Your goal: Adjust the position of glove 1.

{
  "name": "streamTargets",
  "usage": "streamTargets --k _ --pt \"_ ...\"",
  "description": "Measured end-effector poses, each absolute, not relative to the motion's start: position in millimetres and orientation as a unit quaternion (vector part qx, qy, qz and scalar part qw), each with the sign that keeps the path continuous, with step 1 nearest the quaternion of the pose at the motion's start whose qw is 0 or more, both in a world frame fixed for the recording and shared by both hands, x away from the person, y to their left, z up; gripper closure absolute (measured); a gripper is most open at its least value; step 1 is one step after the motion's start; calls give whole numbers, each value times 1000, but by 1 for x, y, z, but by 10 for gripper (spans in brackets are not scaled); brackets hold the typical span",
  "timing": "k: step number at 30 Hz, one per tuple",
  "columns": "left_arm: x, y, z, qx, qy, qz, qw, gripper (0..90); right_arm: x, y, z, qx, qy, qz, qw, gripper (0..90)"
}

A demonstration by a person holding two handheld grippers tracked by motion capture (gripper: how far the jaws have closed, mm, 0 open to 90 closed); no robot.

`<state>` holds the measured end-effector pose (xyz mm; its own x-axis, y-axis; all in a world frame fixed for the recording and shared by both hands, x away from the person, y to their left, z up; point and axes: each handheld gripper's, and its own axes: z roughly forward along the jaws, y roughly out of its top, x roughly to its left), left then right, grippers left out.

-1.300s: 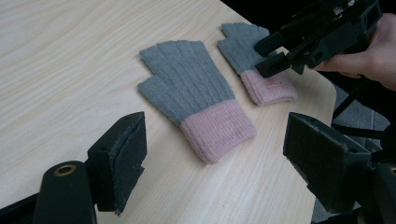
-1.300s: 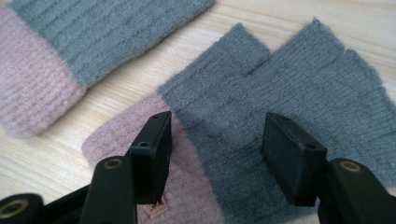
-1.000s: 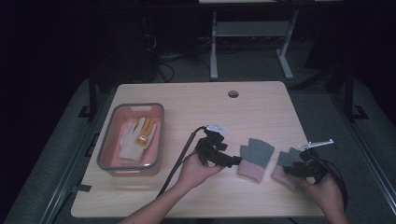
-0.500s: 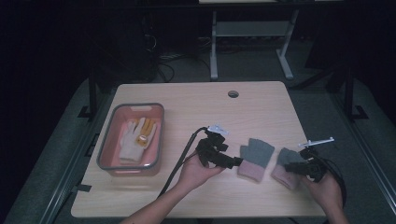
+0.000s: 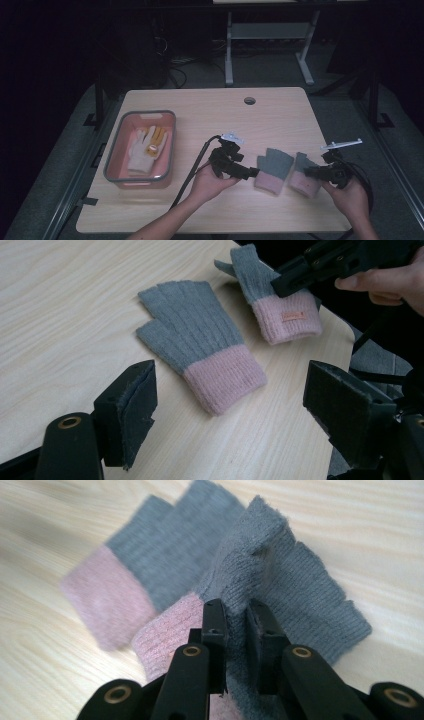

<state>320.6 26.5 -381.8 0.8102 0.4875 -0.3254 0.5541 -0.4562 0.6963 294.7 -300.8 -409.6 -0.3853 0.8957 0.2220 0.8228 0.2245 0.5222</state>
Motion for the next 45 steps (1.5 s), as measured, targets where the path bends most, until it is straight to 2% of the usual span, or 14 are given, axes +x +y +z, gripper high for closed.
streamTargets --k 8,13,28,45 --pt "322 31 -379 851 308 -37 424 216 301 -279 -395 527 790 306 64 799" --pt "321 32 -380 851 311 -36 423 215 308 -261 -396 521 795 308 50 798" --pt "323 33 -380 846 314 -41 429 216 326 -225 -402 491 814 307 47 790" --pt "323 35 -386 846 319 -47 426 217 331 -215 -420 494 818 291 44 740"
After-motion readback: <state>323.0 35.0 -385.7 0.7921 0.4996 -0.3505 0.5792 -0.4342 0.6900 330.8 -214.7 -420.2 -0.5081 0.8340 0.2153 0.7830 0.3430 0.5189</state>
